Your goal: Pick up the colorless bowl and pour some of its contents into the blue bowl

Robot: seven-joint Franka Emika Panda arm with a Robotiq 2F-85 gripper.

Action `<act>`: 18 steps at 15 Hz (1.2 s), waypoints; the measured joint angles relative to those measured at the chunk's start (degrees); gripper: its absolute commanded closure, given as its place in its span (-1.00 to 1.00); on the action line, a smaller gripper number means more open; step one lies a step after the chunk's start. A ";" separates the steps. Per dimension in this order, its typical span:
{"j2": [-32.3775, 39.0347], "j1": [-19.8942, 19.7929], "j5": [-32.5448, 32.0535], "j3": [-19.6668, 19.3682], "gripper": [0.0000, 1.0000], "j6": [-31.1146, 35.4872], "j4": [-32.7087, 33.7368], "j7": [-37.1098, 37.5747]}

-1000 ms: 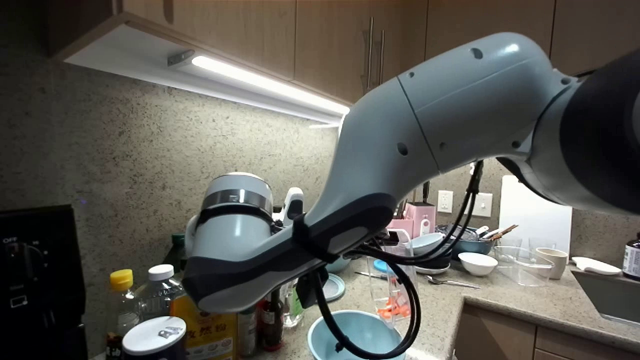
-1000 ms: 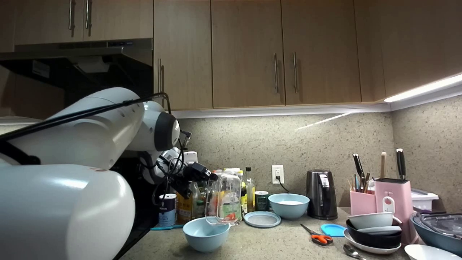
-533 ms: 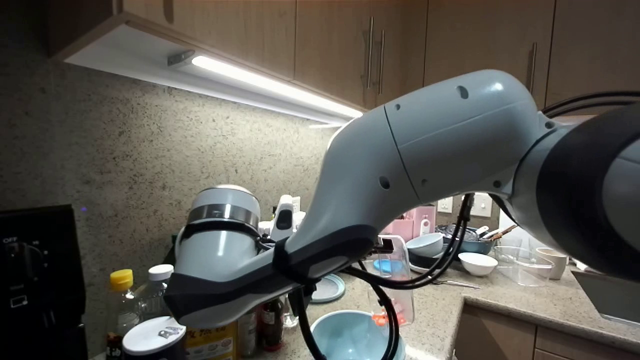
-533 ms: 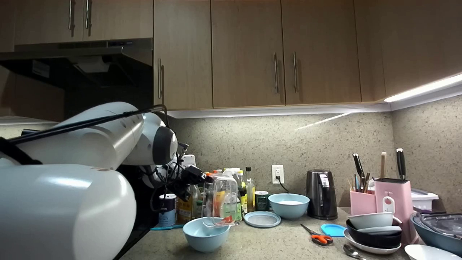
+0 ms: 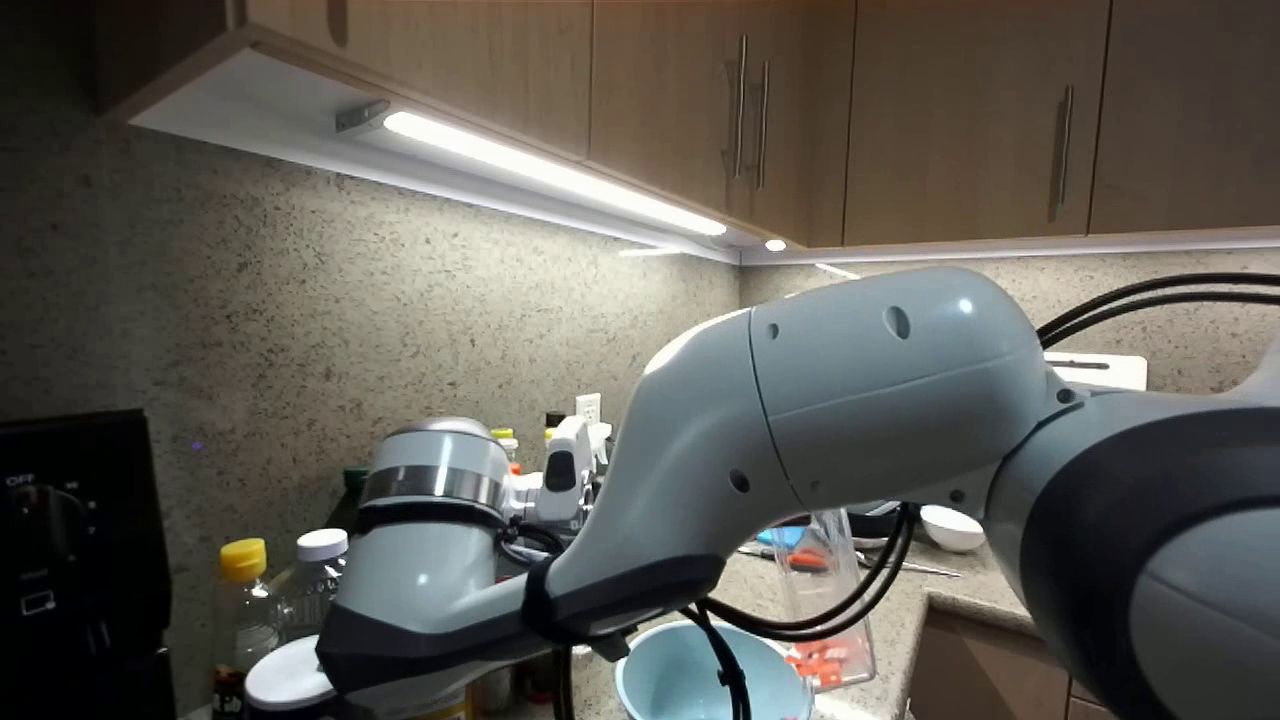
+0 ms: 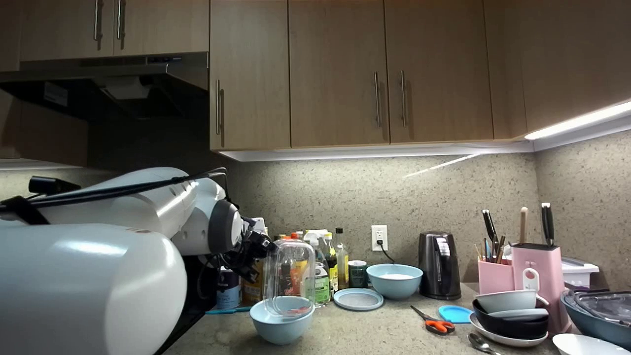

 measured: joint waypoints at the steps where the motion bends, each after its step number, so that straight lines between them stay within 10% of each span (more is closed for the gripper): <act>1: 0.62 0.21 -0.15 -0.29 0.96 0.00 0.57 -0.09; 18: 2.31 2.51 -8.99 -8.94 0.96 3.13 0.82 -20.57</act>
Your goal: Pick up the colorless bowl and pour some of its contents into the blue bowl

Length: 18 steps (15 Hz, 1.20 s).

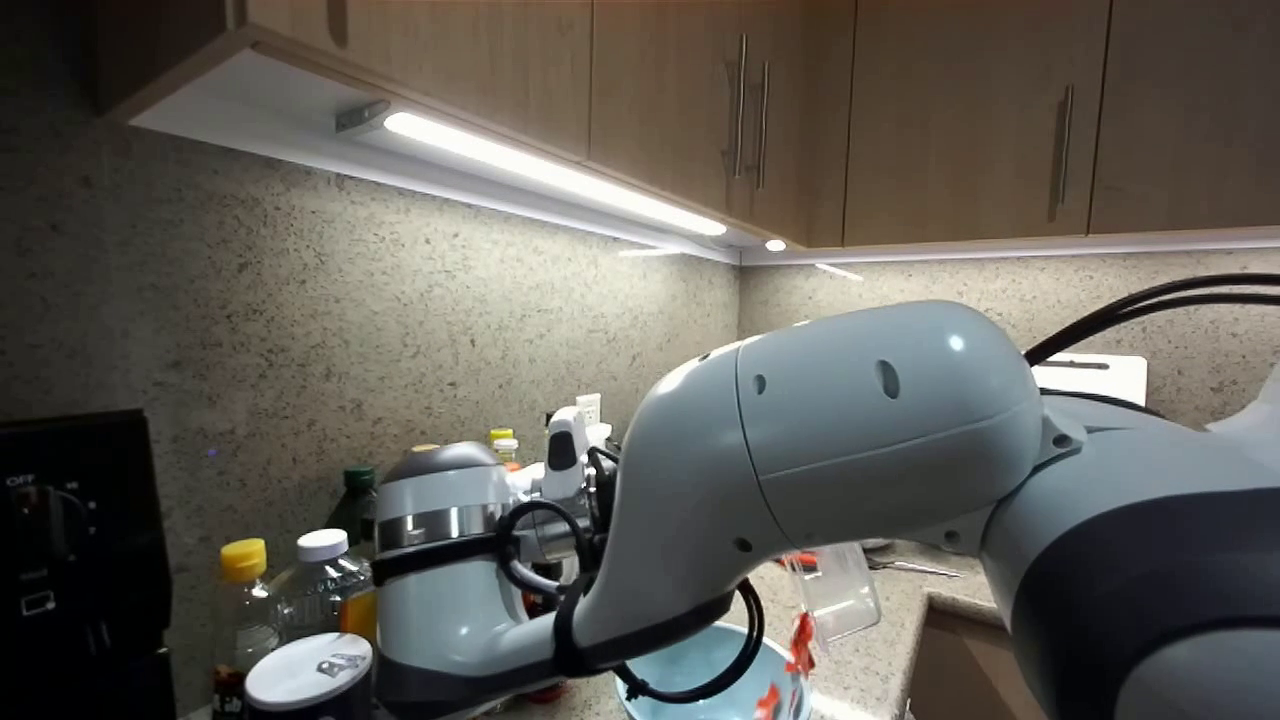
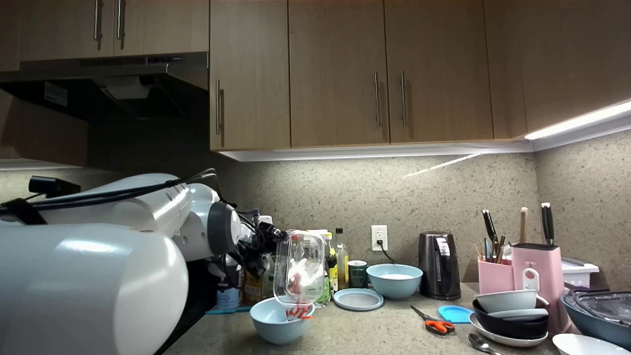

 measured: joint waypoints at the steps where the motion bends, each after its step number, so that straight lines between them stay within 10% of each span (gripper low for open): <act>1: 0.04 0.28 -1.53 -0.42 0.96 1.10 -0.33 -2.60; 5: 0.70 1.45 -8.14 -2.01 0.96 5.72 0.58 -12.63; 6: 0.78 1.55 -9.03 -2.11 0.32 6.65 0.99 -13.91; 7: 0.79 1.58 -9.49 -2.13 0.79 7.46 1.43 -14.93; 8: 0.80 1.59 -9.68 -2.13 0.69 8.26 2.07 -15.56; 11: 0.80 1.62 -9.69 -2.13 0.33 9.15 3.57 -16.50; 12: 0.80 1.64 -9.69 -2.13 -0.18 9.17 3.65 -16.54; 18: 0.29 -1.24 -4.37 2.89 -0.80 17.00 3.91 -4.99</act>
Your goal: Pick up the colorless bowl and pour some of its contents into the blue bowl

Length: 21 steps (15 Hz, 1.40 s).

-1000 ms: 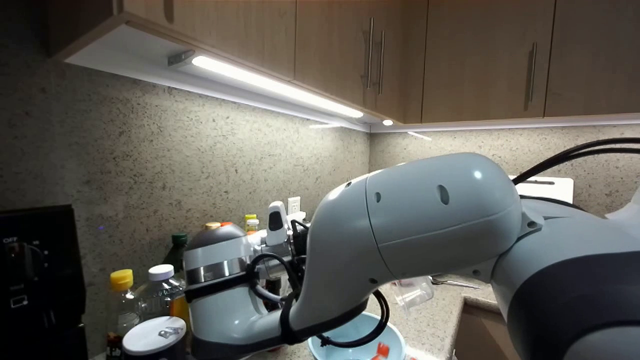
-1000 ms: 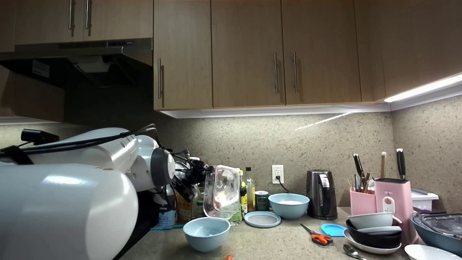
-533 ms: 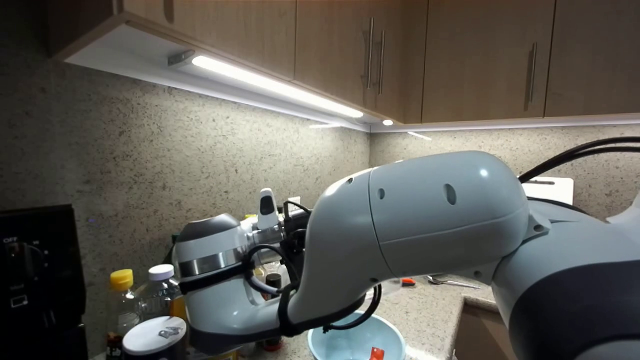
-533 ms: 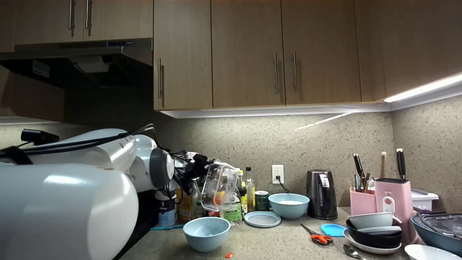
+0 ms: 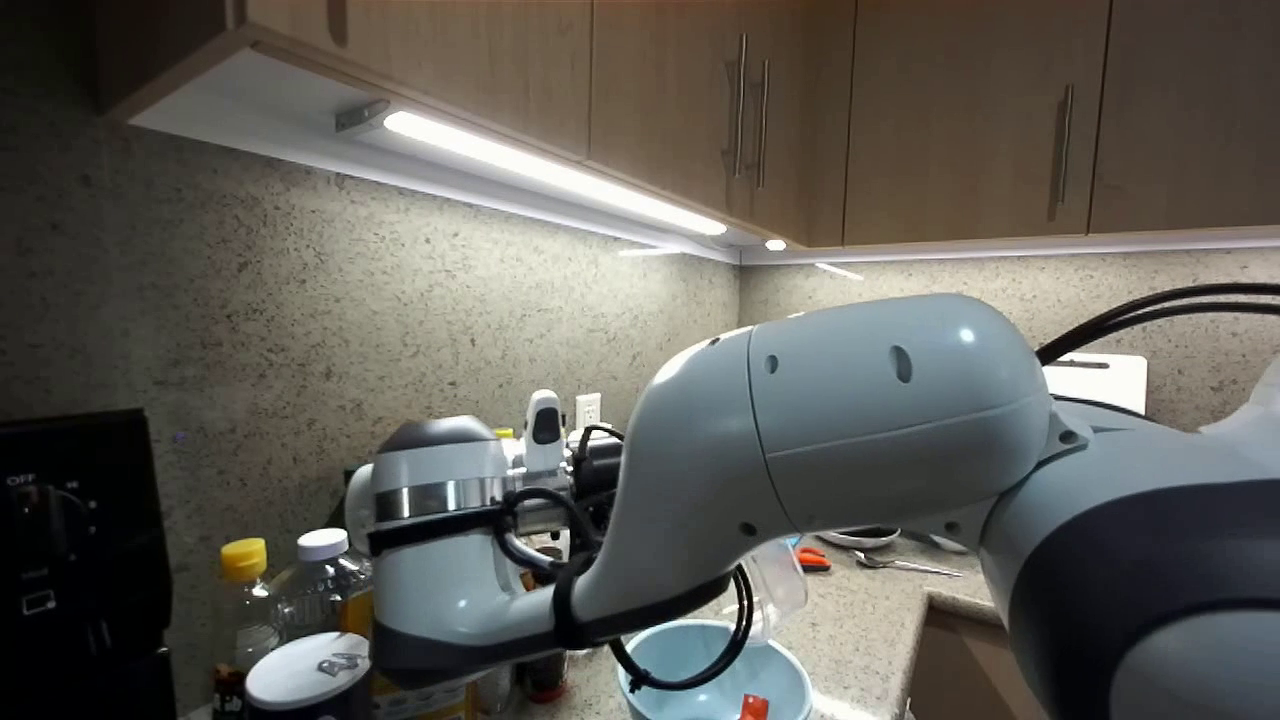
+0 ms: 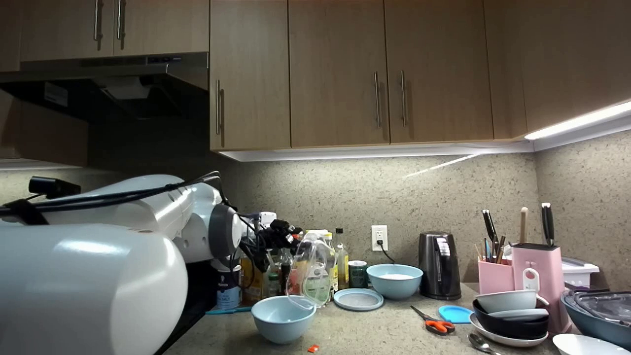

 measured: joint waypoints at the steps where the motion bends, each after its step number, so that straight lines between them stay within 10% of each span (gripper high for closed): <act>1: -0.23 -1.16 1.30 1.32 -0.94 2.42 -0.02 2.66; 10: -7.11 -11.43 4.25 8.63 -1.00 25.21 -7.79 13.56; 21: -17.26 -14.84 4.25 10.65 -1.00 30.54 -22.43 16.95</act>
